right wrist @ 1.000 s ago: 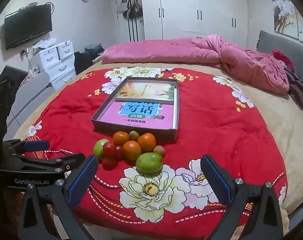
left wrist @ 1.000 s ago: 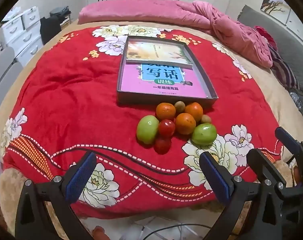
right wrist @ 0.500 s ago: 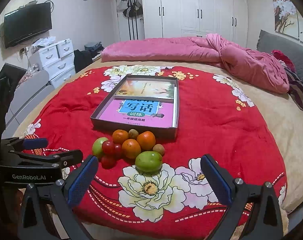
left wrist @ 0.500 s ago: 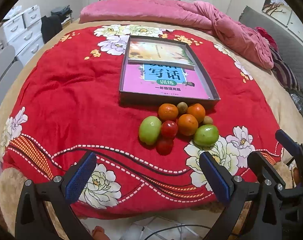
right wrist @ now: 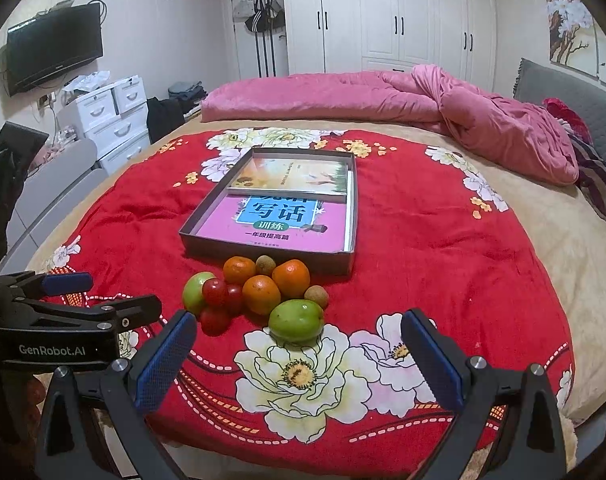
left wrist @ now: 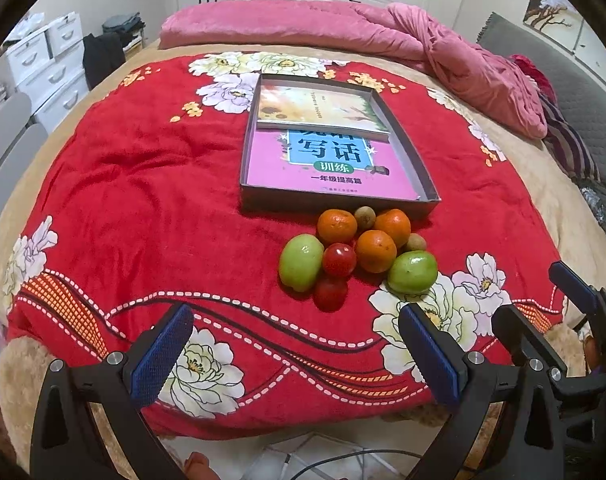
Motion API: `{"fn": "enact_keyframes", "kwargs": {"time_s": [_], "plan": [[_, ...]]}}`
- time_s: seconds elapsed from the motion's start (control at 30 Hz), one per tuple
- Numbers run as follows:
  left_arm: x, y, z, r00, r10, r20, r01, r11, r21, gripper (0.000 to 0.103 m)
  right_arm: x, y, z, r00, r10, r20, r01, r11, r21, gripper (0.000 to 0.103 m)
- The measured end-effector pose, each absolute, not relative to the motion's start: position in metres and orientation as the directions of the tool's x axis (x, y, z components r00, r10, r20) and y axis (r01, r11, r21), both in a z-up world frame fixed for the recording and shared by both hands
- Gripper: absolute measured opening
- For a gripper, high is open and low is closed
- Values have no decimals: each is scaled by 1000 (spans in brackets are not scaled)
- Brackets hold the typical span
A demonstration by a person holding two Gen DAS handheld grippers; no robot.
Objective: Organize fruits
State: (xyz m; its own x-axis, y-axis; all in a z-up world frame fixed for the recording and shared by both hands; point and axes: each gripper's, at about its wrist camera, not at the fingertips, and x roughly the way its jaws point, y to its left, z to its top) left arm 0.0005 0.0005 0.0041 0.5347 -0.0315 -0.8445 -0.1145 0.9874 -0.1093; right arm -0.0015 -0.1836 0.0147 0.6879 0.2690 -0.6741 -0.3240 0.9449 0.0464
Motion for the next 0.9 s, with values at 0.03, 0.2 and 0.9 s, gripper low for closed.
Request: {"fn": "enact_keyframes", "kwargs": {"time_s": [0.03,0.2,0.9], "plan": [[0,0,4,535,-31,-844,-113,988,-109,102,-1,-184,15,688,268,-674,-323,945,46,103],[0,2,4,531,-34,-847,-117,987,-113,102,-1,-184,14,687,265,-677,-321,946,44,103],[0,0,8,541,-50,-839,-99,987,-123,102,1,-185,14,683,264,-681,-317,947,50,103]]}}
